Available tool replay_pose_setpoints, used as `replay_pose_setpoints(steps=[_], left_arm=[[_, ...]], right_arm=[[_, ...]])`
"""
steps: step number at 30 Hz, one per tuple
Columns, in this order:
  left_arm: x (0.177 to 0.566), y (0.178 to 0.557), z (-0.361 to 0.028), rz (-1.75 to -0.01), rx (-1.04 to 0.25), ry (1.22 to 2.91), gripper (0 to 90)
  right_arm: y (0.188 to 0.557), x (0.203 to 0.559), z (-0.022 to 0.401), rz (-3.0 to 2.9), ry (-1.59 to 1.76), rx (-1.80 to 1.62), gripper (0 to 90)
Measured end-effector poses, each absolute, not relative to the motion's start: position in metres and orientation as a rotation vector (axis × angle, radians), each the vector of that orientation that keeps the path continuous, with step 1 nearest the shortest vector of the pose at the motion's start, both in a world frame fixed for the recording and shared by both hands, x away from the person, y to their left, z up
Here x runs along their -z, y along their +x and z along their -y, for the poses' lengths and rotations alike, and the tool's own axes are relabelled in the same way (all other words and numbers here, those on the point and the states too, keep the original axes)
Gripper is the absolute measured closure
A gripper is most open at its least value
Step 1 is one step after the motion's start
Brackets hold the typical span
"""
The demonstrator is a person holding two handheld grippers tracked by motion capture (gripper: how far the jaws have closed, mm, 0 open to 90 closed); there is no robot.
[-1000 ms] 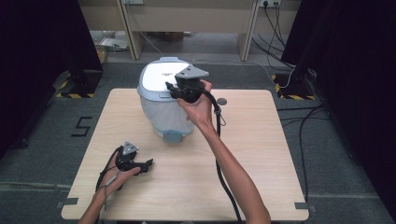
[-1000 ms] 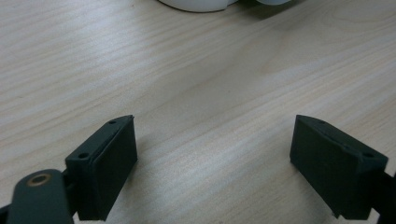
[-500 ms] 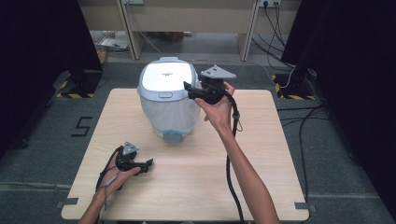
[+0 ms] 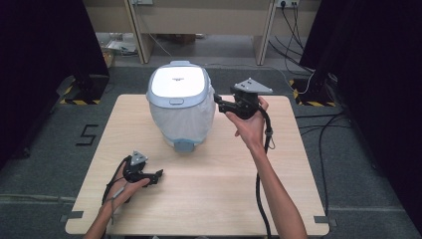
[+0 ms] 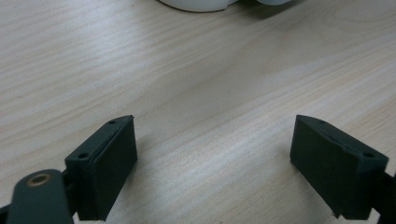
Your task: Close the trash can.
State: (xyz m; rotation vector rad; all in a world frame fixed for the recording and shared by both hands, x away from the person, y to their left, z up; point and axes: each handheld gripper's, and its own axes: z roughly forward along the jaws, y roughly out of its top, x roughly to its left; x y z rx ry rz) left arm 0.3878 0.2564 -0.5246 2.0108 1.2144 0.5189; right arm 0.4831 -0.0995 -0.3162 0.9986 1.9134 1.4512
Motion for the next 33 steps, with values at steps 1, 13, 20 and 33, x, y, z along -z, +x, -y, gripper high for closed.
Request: replay_pose_setpoints(steps=[1,13,20,33], left_arm=[[0.525,0.388,-0.256,-1.214,-0.521,2.009,13.6],[0.525,0.388,-0.256,-1.214,-0.521,2.009,13.7],[0.525,0.388,-0.256,-1.213,-0.521,2.011,13.7],[0.525,0.388,-0.256,-1.214,-0.521,2.010,13.6]], right_arm=[[0.482,0.317,0.102,-1.912,1.002,-1.448,33.1],[0.468,0.330,0.132,-1.899,1.049,-1.396,31.7],[0.458,0.341,0.139,-1.911,1.054,-1.367,30.4],[0.443,0.362,0.156,-1.906,1.101,-1.370,26.1]])
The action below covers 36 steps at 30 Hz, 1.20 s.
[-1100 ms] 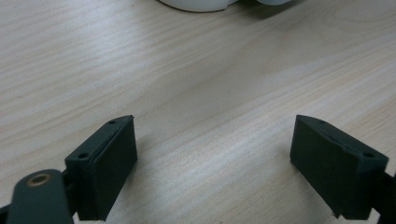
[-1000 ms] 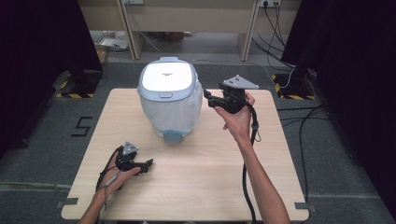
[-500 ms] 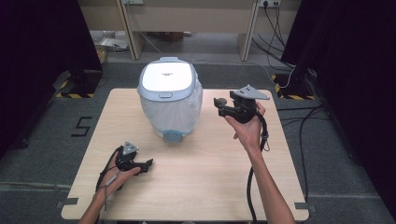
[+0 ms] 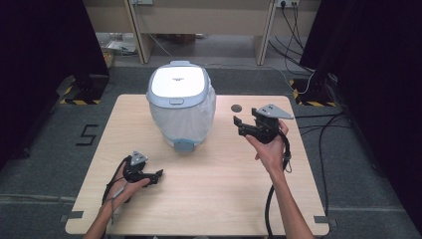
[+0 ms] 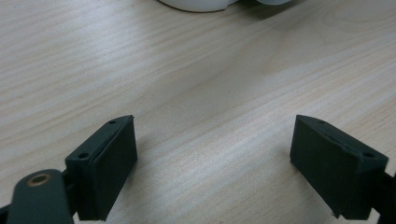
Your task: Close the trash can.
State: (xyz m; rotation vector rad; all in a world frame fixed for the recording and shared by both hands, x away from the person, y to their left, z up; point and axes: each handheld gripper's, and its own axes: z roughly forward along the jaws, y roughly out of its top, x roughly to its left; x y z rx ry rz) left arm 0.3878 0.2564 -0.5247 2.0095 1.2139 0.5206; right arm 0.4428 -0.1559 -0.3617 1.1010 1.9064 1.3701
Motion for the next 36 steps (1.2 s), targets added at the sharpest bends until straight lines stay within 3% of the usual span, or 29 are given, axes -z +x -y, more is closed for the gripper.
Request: replay_pose_setpoints(steps=[14,36], left_arm=[[0.525,0.388,-0.256,-1.215,-0.519,2.009,13.6],[0.525,0.388,-0.256,-1.217,-0.519,2.007,13.6]], right_arm=[[0.422,0.397,0.157,-1.927,1.097,-1.320,21.9],[0.398,0.485,0.156,-2.135,1.206,-1.194,21.5]])
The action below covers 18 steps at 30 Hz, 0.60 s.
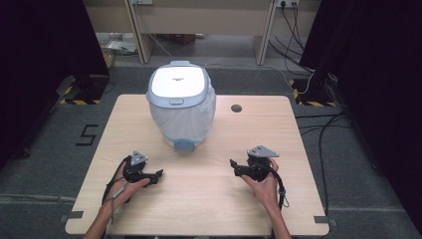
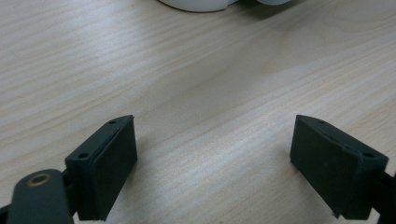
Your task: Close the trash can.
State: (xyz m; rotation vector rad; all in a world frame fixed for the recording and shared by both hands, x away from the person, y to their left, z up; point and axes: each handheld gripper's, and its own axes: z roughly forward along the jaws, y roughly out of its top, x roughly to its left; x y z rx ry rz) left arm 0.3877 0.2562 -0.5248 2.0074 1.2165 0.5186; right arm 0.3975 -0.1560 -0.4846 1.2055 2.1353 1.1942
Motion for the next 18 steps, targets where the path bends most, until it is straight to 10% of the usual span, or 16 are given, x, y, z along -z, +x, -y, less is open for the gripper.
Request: replay_pose_setpoints(steps=[18], left_arm=[[0.525,0.388,-0.256,-1.217,-0.518,2.008,13.6]], right_arm=[[0.381,0.515,0.149,-2.268,1.261,-1.004,16.4]])
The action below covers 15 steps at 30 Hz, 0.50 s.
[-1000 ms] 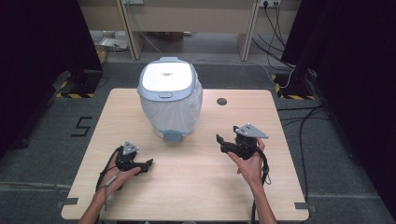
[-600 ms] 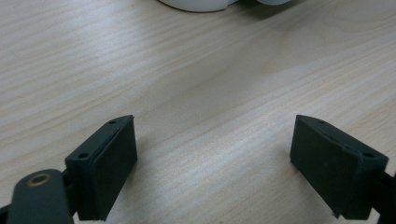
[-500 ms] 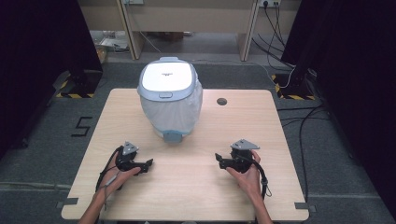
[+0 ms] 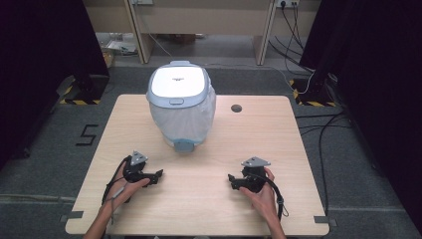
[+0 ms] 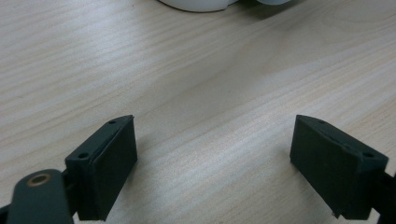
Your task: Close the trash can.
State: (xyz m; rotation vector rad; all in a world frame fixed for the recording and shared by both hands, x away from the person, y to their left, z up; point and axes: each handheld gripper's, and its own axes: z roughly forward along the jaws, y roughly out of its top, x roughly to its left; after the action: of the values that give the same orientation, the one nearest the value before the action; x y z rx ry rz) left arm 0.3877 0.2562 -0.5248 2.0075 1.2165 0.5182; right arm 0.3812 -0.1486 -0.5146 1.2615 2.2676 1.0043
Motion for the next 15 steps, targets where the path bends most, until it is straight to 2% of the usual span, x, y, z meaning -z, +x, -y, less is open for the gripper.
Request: replay_pose_setpoints(steps=[15], left_arm=[[0.5248,0.3876,-0.2561,-1.217,-0.517,2.007,13.6]], right_arm=[[0.3785,0.5178,0.1477,-2.256,1.251,-0.951,14.8]])
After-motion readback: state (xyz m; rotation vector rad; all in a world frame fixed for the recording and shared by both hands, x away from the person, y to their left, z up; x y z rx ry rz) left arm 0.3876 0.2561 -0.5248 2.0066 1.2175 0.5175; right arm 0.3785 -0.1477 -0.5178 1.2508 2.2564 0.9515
